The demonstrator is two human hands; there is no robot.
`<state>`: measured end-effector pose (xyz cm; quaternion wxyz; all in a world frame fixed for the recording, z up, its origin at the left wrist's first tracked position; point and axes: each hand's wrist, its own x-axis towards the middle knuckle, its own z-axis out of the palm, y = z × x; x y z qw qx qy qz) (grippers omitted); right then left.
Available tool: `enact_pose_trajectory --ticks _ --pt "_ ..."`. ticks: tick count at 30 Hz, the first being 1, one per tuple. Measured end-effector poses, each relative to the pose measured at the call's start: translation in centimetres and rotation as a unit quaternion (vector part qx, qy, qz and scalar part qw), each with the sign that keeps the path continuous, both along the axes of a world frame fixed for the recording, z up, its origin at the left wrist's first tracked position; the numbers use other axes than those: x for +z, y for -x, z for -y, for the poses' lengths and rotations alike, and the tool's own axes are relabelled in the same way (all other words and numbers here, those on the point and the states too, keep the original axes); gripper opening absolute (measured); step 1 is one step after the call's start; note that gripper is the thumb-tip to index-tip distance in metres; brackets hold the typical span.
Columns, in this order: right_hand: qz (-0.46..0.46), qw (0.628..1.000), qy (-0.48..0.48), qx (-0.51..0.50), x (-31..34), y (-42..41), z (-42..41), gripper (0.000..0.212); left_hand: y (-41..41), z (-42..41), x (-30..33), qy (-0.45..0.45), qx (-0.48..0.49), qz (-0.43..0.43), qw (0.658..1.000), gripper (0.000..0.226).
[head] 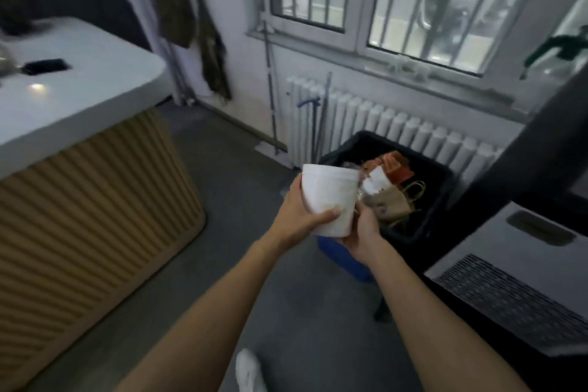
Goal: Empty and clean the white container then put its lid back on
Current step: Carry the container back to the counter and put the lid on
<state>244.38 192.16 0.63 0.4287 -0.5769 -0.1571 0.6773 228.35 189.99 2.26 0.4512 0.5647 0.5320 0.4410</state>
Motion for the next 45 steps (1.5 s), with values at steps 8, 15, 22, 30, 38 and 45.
enact_pose_trajectory --ticks 8,15,22,30,38,45 --pt "0.001 0.970 -0.080 0.229 7.5 21.6 3.0 0.039 18.9 10.7 7.2 -0.027 0.217 -0.013 0.976 0.104" --pt "-0.047 0.904 -0.137 0.403 13.0 41.8 12.6 0.038 34.6 24.5 12.6 -0.064 0.386 -0.045 0.919 0.105" --pt "-0.113 0.837 -0.176 0.506 17.7 59.3 28.6 0.040 47.7 42.3 16.9 -0.077 0.491 -0.073 0.864 0.098" --pt "-0.133 0.746 -0.154 0.634 19.3 75.3 51.7 0.027 59.0 65.6 17.5 -0.073 0.665 -0.086 0.739 0.100" --pt "-0.113 0.625 -0.100 0.766 18.0 87.6 73.9 0.022 65.7 87.2 16.5 -0.034 0.792 -0.070 0.605 0.117" --pt "-0.121 0.502 -0.103 0.850 18.6 96.6 91.7 0.040 70.1 101.9 17.9 -0.014 0.873 -0.104 0.476 0.109"
